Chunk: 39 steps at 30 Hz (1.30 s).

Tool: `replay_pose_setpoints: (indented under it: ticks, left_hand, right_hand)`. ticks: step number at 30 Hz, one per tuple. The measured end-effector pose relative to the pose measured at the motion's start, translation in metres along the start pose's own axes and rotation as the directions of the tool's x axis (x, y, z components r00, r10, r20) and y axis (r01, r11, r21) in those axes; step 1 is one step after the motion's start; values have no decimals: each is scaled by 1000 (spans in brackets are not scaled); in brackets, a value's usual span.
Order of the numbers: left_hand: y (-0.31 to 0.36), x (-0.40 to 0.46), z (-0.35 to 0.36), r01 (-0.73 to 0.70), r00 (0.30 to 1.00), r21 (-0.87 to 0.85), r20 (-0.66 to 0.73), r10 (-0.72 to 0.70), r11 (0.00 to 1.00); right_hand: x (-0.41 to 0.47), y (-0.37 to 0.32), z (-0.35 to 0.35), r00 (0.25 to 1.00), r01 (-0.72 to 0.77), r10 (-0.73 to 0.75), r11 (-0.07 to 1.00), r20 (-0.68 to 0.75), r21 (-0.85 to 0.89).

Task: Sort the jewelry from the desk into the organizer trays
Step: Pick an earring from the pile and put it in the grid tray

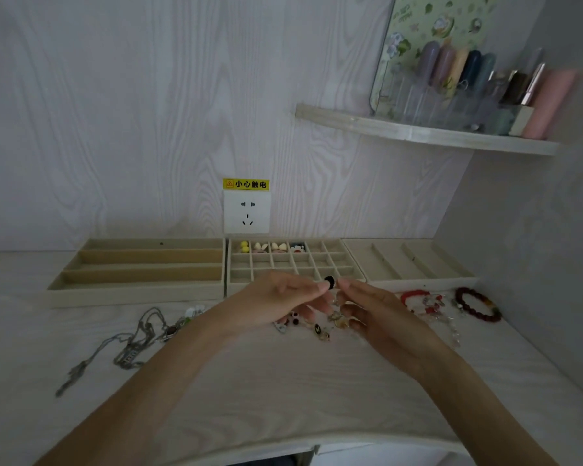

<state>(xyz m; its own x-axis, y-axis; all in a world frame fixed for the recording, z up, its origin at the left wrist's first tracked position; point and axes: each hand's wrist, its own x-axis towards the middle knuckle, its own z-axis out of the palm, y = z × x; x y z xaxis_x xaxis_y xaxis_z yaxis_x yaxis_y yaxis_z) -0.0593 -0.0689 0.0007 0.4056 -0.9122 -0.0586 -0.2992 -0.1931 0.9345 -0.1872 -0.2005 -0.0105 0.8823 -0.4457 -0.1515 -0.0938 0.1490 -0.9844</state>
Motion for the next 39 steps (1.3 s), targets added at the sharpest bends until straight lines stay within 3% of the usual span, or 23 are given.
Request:
replay_pose_setpoints:
  ticks: [7,12,16,21,23,25,28,30,34,39]
  left_hand:
    - [-4,-2,-3,33,981,-140,-187,-59,990]
    - [-11,-2,-7,-42,956,-206,-293,-21,978]
    - [-16,-1,-19,-68,937,-209,-348,-9,976]
    - [-28,5,-38,-116,911,-175,-410,35,978]
    - [-35,7,-47,-119,900,-138,-434,48,983]
    - [-47,10,-61,-116,843,23,-527,110,993]
    - [-65,6,-87,72,689,380,-687,229,922]
    - [-74,2,-98,189,640,456,-729,243,870]
    - [-93,0,-109,272,692,532,-687,221,802]
    - [-103,1,-117,303,734,511,-663,144,805]
  right_hand:
    - [9,10,12,997,77,-77,996,0,-50]
    - [19,15,22,996,61,-64,997,-66,-46]
    - [30,7,25,971,84,-144,951,-189,-298]
    - [53,-12,40,950,228,-306,803,-53,-551]
    - [67,-16,46,929,284,-369,737,-13,-613]
    - [84,-22,50,915,324,-403,695,26,-642]
    - [118,-31,57,927,327,-353,589,129,-739]
    - [142,-29,64,935,315,-305,490,179,-813]
    - [173,-21,75,940,316,-248,379,233,-870]
    - [183,-13,82,946,305,-218,365,238,-879]
